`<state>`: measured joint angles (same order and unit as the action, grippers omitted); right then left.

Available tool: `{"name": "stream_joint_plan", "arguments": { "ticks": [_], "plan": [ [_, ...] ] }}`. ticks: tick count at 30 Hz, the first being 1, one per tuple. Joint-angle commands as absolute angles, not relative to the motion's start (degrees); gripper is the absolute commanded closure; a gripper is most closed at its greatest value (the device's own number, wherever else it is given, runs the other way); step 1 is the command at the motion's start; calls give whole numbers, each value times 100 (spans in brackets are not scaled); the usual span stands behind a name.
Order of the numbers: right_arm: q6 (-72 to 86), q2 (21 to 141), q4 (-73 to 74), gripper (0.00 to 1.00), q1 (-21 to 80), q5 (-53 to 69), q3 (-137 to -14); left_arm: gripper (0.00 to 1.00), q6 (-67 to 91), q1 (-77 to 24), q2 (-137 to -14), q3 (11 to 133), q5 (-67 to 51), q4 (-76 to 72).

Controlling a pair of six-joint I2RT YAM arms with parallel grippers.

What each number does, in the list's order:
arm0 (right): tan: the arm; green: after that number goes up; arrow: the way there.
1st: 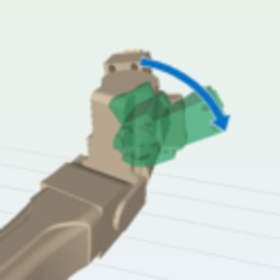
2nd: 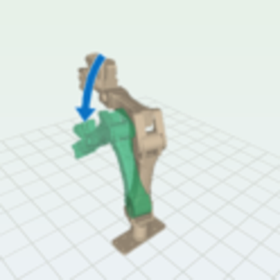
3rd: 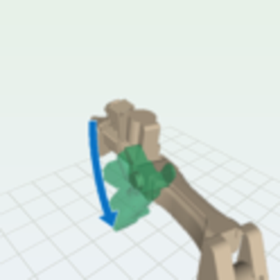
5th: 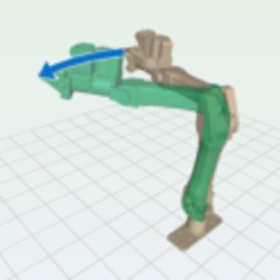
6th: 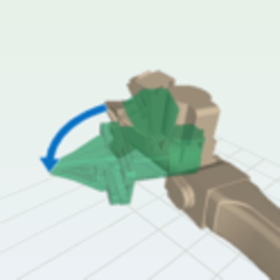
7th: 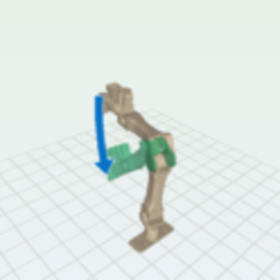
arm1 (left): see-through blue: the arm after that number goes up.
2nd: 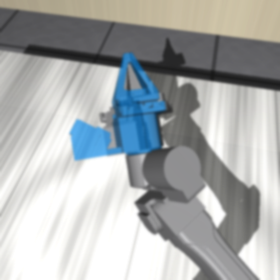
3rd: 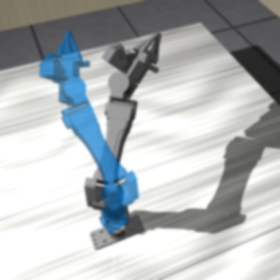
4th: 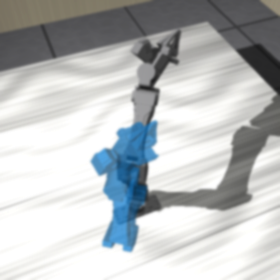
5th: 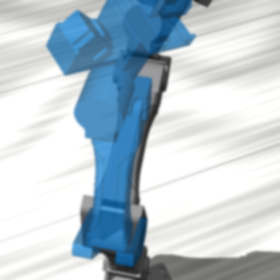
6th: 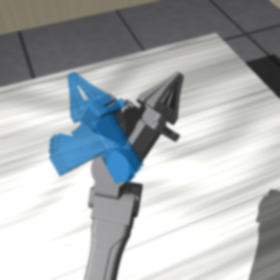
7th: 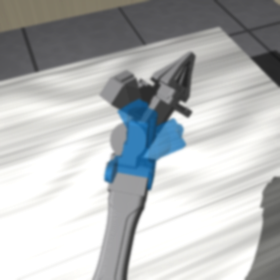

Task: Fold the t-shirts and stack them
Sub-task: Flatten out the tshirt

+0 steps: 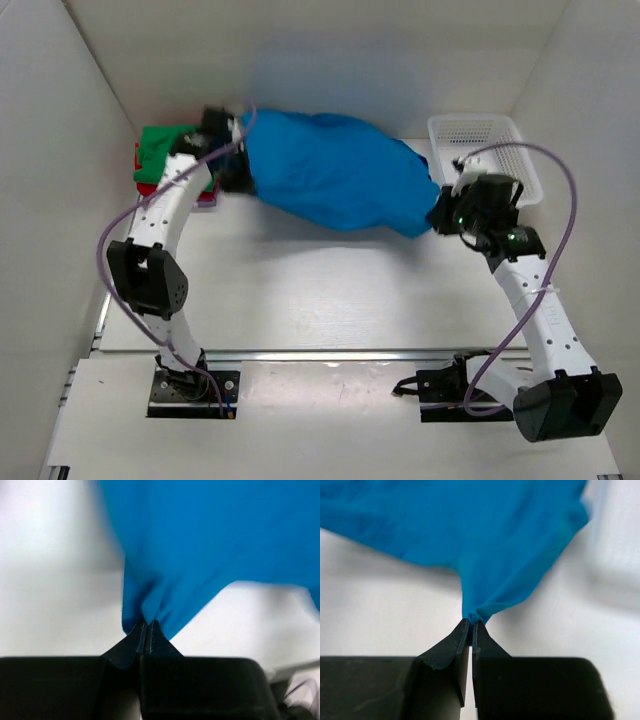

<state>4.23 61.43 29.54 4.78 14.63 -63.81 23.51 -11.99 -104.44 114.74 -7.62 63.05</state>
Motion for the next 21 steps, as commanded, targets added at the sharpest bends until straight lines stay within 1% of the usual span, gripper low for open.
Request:
{"name": "stream_joint_plan", "arguments": {
  "ticks": [1, 2, 4, 6, 9, 12, 15, 17, 21],
  "plan": [
    [1027, 5521, 3312, 100, 606, 1267, -5750, 100, 2416, -706, -9196, 8354, -867, 5549],
    [1133, 5415, 3453, 99, 720, 1144, -5548, 100, 2408, -607, -8802, 7393, -1035, 5120],
    [1282, 5336, 3646, 100, 817, 1081, -5205, 100, 2312, -431, -8440, 6623, -1177, 4791],
    [1432, 5317, 3858, 100, 809, 1159, -4870, 100, 2250, -509, -8201, 6163, -881, 4685],
    [1958, 5125, 4113, 100, 1133, 968, -4203, 100, 2206, -388, -7657, 5206, -861, 4352],
    [2162, 4879, 4227, 100, 1327, 651, -3825, 100, 2057, -246, -7541, 4730, -870, 4228],
    [2005, 4852, 4236, 100, 906, 1124, -3517, 100, 1943, -264, -7550, 4501, -861, 4219],
    [2030, 4808, 4262, 100, 809, 1239, -3525, 100, 1969, -325, -7533, 4343, -879, 4175],
    [2153, 4799, 4281, 100, 1090, 1055, -3559, 100, 2013, -273, -7243, 4053, -800, 4105]
  ]
}}
